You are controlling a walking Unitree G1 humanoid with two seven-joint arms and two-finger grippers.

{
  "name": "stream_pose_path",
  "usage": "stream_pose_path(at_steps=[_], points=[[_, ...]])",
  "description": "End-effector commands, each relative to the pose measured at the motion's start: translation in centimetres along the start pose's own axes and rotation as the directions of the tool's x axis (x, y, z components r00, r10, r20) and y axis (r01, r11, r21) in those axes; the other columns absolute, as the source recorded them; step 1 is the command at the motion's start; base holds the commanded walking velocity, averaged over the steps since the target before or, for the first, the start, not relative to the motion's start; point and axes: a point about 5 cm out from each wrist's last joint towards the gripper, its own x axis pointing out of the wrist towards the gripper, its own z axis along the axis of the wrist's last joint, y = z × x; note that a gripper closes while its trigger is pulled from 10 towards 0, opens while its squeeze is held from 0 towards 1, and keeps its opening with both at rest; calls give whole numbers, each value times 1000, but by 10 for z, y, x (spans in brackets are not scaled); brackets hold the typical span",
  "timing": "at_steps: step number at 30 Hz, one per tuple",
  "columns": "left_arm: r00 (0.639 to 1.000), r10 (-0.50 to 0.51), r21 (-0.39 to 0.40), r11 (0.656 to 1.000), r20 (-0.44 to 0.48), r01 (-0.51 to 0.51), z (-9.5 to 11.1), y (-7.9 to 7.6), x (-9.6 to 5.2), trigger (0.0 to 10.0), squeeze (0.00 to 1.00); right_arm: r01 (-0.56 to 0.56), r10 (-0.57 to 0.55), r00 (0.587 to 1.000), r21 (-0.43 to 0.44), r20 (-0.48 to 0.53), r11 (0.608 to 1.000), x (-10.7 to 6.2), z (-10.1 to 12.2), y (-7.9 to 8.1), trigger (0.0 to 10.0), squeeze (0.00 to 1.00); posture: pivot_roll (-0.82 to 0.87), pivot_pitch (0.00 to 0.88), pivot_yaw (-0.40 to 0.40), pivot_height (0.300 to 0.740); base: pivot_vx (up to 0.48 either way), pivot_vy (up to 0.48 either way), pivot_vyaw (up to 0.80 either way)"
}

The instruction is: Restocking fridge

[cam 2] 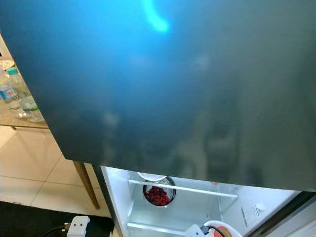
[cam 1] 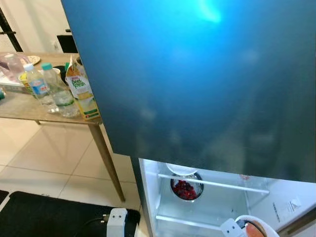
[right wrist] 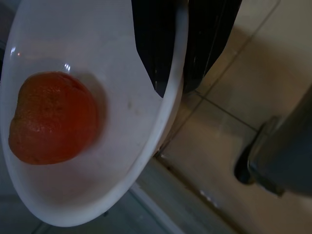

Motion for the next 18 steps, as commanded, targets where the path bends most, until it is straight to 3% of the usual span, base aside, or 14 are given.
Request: stream_pose_path(at_steps=[1, 2, 4, 8, 9, 13, 16, 18], points=[[1000, -22, 65, 998, 17, 20, 7, -1, 1, 10000, 0, 16, -15, 1000, -34, 22, 999, 0, 4, -5, 10000, 0, -92, 0, -10, 740, 0, 0, 0], [1000, -22, 65, 998, 17, 20, 7, -1, 1, 10000, 0, 16, -15, 1000, -34, 22, 999, 0, 4, -5, 10000, 0, -92, 0, -10, 740, 0, 0, 0], [996, -71, 153, 986, 52, 62, 20, -7, 5, 10000, 0, 13, -3, 994, -97, 105, 995, 1, 24, -6, 10000, 0, -93, 0, -13, 740, 0, 0, 0], [992, -104, 201, 975, 67, 89, 27, -12, 7, 10000, 0, 22, -3, 989, -127, 149, 992, 1, 36, -8, 10000, 0, -94, 0, -14, 740, 0, 0, 0], [986, -146, 267, 956, 75, 121, 34, -18, 9, 10000, 0, 40, -10, 982, -158, 191, 987, 1, 48, -12, 10000, 0, -96, 0, -16, 740, 0, 0, 0], [982, -171, 312, 940, 76, 140, 37, -21, 9, 10000, 0, 60, -18, 975, -182, 223, 982, 1, 59, -16, 10000, 0, -96, 0, -16, 740, 0, 0, 0], [972, -217, 396, 904, 94, 164, 47, -27, 11, 10000, 0, 104, -40, 952, -199, 302, 974, -2, 85, -28, 10000, 0, -97, 0, -20, 740, 0, 0, 0], [971, -221, 434, 887, 96, 159, 49, -28, 11, 10000, 0, 115, -47, 946, -198, 321, 973, -2, 91, -30, 10000, 0, -97, 0, -20, 740, 0, 0, 0]])
